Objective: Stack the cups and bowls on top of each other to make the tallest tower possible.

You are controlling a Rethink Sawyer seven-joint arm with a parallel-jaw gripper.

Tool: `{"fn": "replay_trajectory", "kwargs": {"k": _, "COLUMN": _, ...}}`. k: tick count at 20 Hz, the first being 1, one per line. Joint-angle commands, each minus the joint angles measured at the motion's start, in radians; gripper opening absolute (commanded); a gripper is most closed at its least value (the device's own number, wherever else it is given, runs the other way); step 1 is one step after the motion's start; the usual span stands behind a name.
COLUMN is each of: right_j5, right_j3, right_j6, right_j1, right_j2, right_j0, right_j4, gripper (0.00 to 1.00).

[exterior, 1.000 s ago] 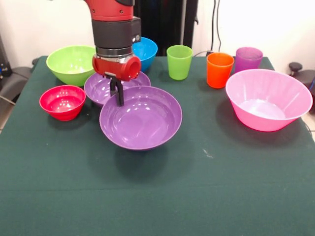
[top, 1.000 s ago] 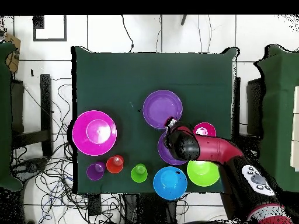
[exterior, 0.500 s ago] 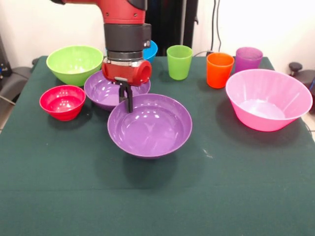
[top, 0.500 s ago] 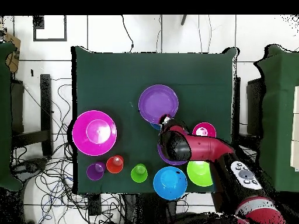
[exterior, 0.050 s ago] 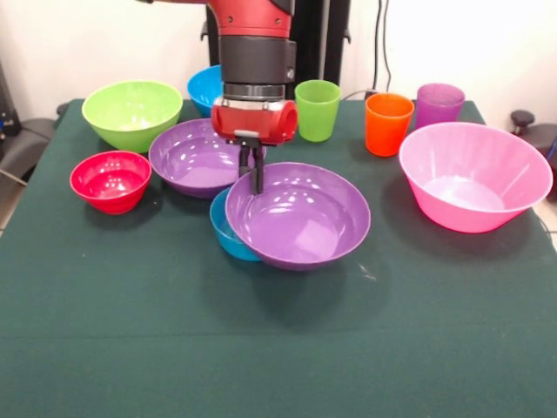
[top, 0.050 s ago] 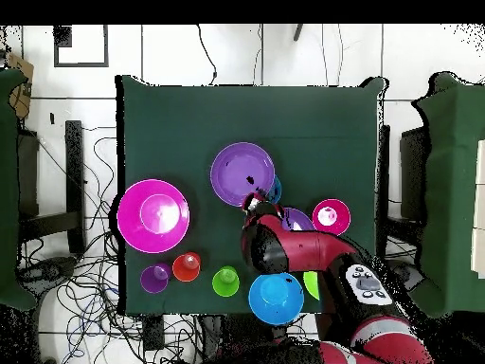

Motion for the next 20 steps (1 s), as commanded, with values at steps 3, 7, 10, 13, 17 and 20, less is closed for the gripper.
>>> {"fn": "replay_trajectory", "kwargs": {"k": 3, "right_j5": 0.018, "right_j3": 0.078, "right_j6": 0.114, "right_j1": 0.096, "right_j2": -0.021, "right_j0": 0.015, "right_j4": 0.014, "gripper": 0.00}}
{"fn": "replay_trajectory", "kwargs": {"k": 7, "right_j5": 0.027, "right_j3": 0.085, "right_j6": 0.106, "right_j1": 0.089, "right_j2": -0.010, "right_j0": 0.003, "right_j4": 0.013, "gripper": 0.00}}
{"fn": "replay_trajectory", "kwargs": {"k": 10, "right_j5": 0.040, "right_j3": 0.062, "right_j6": 0.081, "right_j1": 0.097, "right_j2": 0.014, "right_j0": -0.028, "right_j4": -0.009, "gripper": 0.00}}
{"fn": "replay_trajectory", "kwargs": {"k": 13, "right_j5": 0.079, "right_j3": 0.056, "right_j6": 0.053, "right_j1": 0.076, "right_j2": 0.044, "right_j0": -0.060, "right_j4": -0.027, "gripper": 0.00}}
{"fn": "replay_trajectory", "kwargs": {"k": 17, "right_j5": 0.129, "right_j3": 0.086, "right_j6": 0.035, "right_j1": 0.028, "right_j2": 0.079, "right_j0": -0.089, "right_j4": -0.029, "gripper": 0.00}}
{"fn": "replay_trajectory", "kwargs": {"k": 20, "right_j5": 0.151, "right_j3": 0.109, "right_j6": 0.029, "right_j1": -0.008, "right_j2": 0.105, "right_j0": -0.103, "right_j4": -0.025, "gripper": 0.00}}
